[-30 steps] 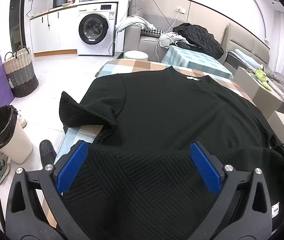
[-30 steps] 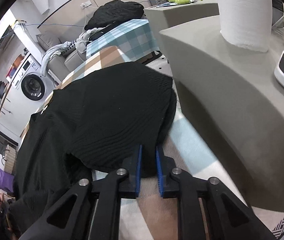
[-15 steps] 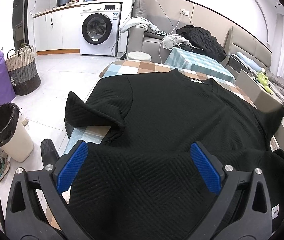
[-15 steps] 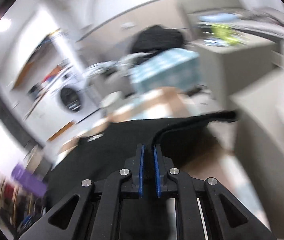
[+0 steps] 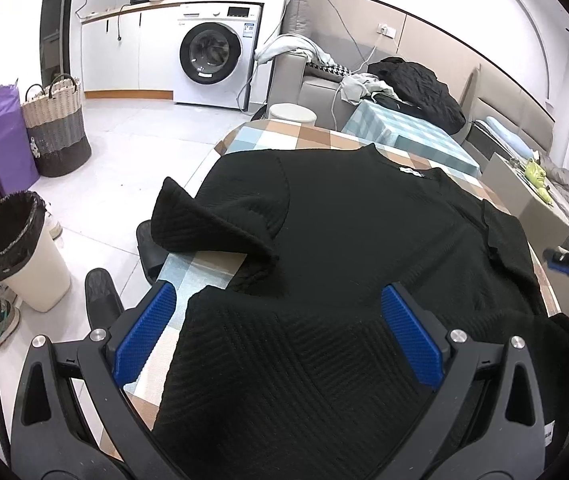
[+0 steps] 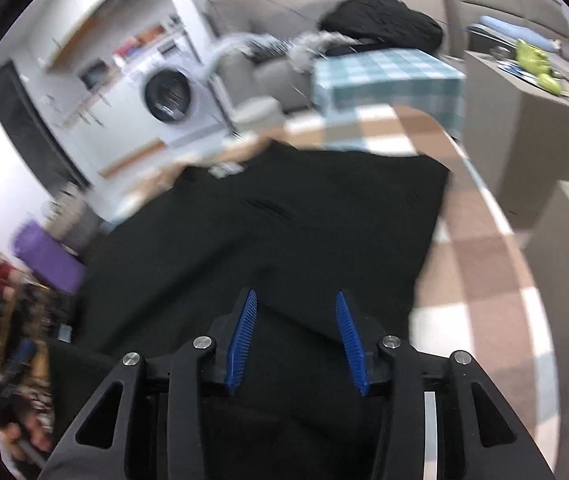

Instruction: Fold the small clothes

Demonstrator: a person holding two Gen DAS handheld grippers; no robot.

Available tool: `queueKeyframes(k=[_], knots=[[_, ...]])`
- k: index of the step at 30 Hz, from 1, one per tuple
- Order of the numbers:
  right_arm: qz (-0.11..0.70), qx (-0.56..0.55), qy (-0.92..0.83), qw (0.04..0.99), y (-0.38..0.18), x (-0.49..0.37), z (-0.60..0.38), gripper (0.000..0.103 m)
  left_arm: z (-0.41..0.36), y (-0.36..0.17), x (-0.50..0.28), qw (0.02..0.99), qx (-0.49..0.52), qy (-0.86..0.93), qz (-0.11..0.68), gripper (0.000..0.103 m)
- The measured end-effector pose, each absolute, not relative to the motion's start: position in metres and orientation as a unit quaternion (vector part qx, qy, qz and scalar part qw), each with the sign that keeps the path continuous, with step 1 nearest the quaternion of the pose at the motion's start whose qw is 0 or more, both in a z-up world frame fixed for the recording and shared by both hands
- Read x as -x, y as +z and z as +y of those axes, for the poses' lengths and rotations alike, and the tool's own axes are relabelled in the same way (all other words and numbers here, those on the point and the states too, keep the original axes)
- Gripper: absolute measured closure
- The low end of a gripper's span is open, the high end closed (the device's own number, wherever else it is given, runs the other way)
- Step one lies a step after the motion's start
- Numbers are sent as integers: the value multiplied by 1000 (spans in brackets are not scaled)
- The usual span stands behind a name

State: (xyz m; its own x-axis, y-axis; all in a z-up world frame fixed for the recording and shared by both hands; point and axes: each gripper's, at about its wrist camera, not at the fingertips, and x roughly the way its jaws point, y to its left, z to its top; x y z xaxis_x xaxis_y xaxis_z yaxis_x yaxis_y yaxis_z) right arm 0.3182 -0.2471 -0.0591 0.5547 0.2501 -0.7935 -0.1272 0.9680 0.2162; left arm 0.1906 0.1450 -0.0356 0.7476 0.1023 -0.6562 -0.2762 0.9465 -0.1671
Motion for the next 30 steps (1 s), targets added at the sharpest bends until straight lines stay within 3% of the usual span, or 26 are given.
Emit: queueKeyframes(k=[3,6,12,16,17,21,25,27,28,30], knots=[[480,-27,103,871,-76,-323,-235,59,143,-36,-191,926,126,102,342,1],[486,10,120,866,-89,-328,-213,50,140,-35,-190,927,121,99,341,1],[485,81,99,865,-114,-350,-178,50,139,-36,-191,926,121,97,344,1],[480,84,89,869,-119,-354,-182,96,142,-36,-191,925,124,102,345,1],[475,60,103,872,-116,-352,-186,97,143,-36,-191,924,126,104,345,1],[411,0,163,897,-80,-327,-205,97,146,-38,-192,923,126,112,345,1],[422,-23,207,882,-72,-313,-214,97,150,-41,-194,921,132,114,348,1],[443,-6,196,875,-83,-316,-210,90,151,-43,-195,920,132,114,350,1],[461,-1,183,868,-92,-321,-210,82,151,-43,-195,920,132,117,351,1],[483,-8,174,858,-101,-325,-210,81,154,-42,-193,920,136,120,347,1]])
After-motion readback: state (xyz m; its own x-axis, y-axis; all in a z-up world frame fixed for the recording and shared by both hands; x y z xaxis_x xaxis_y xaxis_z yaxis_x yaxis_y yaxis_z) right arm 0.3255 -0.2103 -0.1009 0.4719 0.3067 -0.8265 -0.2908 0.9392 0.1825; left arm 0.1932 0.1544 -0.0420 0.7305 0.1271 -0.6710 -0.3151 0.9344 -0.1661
